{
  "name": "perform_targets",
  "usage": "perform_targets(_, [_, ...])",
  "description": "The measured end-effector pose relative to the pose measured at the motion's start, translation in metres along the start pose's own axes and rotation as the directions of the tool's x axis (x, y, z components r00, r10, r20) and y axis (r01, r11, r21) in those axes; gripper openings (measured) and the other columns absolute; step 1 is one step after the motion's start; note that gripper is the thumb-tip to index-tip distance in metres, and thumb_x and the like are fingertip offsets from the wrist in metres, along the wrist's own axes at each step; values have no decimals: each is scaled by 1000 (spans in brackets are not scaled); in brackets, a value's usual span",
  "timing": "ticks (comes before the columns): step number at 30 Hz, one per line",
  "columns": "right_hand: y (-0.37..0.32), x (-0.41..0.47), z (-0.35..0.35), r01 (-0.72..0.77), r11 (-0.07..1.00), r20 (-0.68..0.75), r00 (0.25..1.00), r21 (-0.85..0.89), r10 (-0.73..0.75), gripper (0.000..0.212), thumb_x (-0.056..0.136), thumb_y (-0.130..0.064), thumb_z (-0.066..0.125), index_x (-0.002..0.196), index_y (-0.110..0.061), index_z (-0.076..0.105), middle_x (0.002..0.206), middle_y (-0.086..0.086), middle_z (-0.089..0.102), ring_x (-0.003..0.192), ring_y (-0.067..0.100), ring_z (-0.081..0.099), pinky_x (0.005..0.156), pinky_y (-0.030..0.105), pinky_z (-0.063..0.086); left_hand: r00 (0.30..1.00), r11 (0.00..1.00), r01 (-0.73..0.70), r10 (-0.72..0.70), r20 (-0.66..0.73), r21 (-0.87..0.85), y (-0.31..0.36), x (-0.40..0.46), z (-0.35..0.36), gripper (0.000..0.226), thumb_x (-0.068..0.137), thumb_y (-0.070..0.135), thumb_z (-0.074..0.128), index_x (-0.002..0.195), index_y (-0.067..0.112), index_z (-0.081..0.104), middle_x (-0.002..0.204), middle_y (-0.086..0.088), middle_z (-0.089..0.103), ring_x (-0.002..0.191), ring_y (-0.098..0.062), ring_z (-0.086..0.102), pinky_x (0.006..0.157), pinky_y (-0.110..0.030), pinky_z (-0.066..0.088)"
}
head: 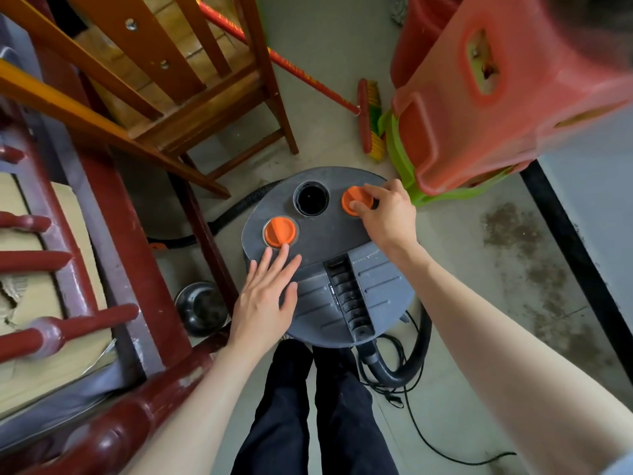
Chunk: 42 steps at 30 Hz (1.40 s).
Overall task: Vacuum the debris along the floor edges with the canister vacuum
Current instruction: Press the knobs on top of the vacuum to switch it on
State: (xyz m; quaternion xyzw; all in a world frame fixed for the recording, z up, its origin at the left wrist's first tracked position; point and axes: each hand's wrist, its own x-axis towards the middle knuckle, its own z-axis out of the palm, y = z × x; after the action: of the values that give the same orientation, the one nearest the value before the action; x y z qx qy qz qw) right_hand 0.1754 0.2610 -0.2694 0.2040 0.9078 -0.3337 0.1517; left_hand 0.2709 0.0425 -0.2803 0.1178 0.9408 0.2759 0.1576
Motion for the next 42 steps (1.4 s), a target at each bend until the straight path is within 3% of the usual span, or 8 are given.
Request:
perform_targets(6, [27, 2, -19, 98, 985, 114, 987, 143, -114, 37, 93, -1, 58, 129, -7, 61, 123, 9, 56, 98, 18, 52, 89, 17, 34, 1000, 1000, 11, -11, 4, -4, 1, 0, -1, 49, 95, 32, 31, 139, 19, 47, 151, 9, 25, 143, -17, 18, 117, -38, 13])
perform_targets(10, [37, 3, -22, 130, 965, 95, 983, 228, -155, 36, 93, 6, 53, 123, -10, 67, 118, 4, 60, 103, 14, 51, 88, 14, 34, 1000, 1000, 18, -18, 6, -16, 3, 0, -3, 49, 95, 33, 31, 138, 18, 49, 150, 8, 28, 142, -19, 21, 117, -38, 14])
perform_targets(15, [38, 6, -19, 135, 959, 91, 983, 250, -162, 35, 91, 5, 57, 122, -9, 67, 116, 4, 59, 100, 14, 51, 79, 1, 32, 990, 991, 59, -73, -117, -118, 7, 5, -14, 41, 95, 28, 41, 128, 10, 59, 134, -2, 57, 130, -18, 47, 110, -32, 33])
perform_targets(20, [38, 5, -17, 148, 959, 80, 982, 242, -172, 36, 89, 5, 62, 123, -6, 65, 112, -2, 53, 94, 15, 52, 78, -1, 32, 968, 963, 161, -197, -156, -216, -2, 38, -29, 38, 91, 7, 60, 128, 11, 57, 115, -3, 56, 101, -16, 51, 85, -27, 43])
perform_targets(26, [38, 4, -17, 137, 954, 78, 983, 267, -163, 38, 88, 6, 63, 124, -6, 65, 113, -2, 52, 90, 15, 52, 78, -1, 33, 981, 972, 187, -176, 86, -141, -19, 73, -44, 45, 90, 8, 61, 133, 17, 54, 120, -2, 48, 115, -21, 42, 104, -40, 37])
perform_targets(32, [40, 4, -15, 147, 954, 70, 983, 263, -171, 37, 89, 4, 62, 124, -7, 65, 114, -2, 52, 92, 15, 53, 76, -2, 32, 961, 968, 212, -181, 208, -136, -24, 87, -52, 42, 92, 14, 60, 132, 25, 55, 113, 8, 41, 106, -16, 42, 97, -33, 39])
perform_targets(38, [40, 4, -13, 140, 949, 54, 985, 283, -161, 35, 89, 0, 65, 124, -6, 65, 119, 3, 56, 92, 13, 52, 77, -1, 33, 955, 947, 264, -229, 188, -183, -22, 86, -52, 40, 89, 18, 65, 128, 21, 57, 112, 6, 45, 96, -11, 45, 87, -26, 39])
perform_targets(42, [39, 4, -13, 137, 949, 45, 987, 285, -156, 34, 90, -2, 65, 123, -6, 65, 118, 2, 56, 92, 13, 52, 77, -1, 32, 923, 906, 373, -384, -17, -202, -12, 84, -44, 33, 80, 28, 74, 109, 13, 65, 106, -1, 56, 98, -15, 52, 89, -29, 43])
